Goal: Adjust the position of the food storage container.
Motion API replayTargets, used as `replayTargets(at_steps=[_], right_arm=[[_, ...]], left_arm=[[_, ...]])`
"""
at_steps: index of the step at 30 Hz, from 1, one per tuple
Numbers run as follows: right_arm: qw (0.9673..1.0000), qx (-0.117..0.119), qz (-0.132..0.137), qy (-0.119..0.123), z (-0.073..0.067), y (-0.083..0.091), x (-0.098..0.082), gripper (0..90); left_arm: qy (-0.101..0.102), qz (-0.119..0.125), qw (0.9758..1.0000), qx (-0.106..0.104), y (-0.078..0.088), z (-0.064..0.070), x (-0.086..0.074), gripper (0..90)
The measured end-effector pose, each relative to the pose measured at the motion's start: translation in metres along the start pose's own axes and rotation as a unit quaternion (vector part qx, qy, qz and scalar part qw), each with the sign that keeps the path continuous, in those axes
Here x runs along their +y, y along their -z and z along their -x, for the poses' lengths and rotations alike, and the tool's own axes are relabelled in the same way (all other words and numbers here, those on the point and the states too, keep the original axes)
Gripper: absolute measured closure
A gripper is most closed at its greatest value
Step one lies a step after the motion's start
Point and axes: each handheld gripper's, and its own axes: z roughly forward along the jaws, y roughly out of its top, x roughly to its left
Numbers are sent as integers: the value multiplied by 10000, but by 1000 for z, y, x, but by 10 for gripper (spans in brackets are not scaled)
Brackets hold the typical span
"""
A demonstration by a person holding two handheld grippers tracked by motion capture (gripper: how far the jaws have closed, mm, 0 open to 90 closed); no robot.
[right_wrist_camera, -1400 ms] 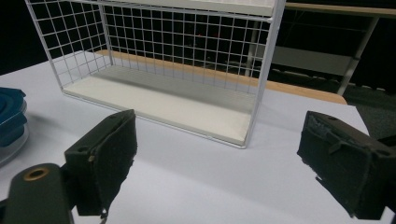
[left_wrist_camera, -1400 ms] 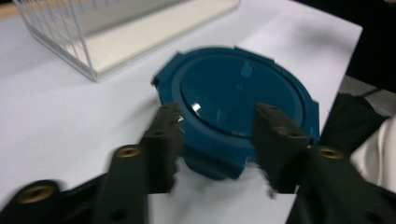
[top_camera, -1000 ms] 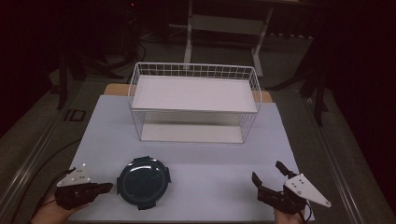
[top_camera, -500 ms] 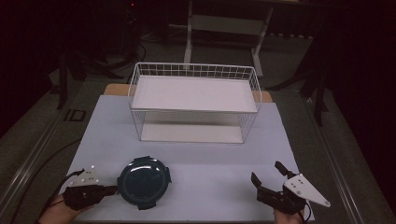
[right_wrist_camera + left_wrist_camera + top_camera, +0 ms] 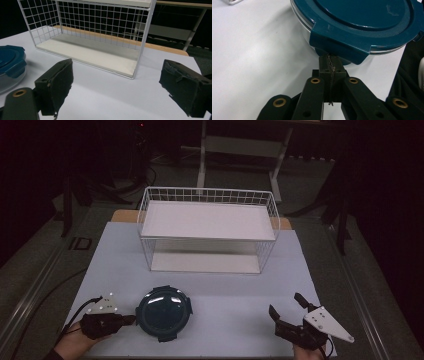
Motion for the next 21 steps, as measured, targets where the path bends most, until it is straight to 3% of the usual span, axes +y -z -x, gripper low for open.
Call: replayTargets(at_steps=[9,12,14,21], right_arm=[[10000,51,13,-19,1,0,0,115],[10000,58,9,-17,0,0,0,115],[10000,81,20,-5,-1,0,0,115],[9999,131,9,-9,-1,-1,0,115]], left_arm=[[150,223,9996,102,8,-3,1,895],[106,168,9998,37,7,-1,4,896],[58,87,9999,138,5,1,5,896],[136,136,9998,98,1,1,7,897]])
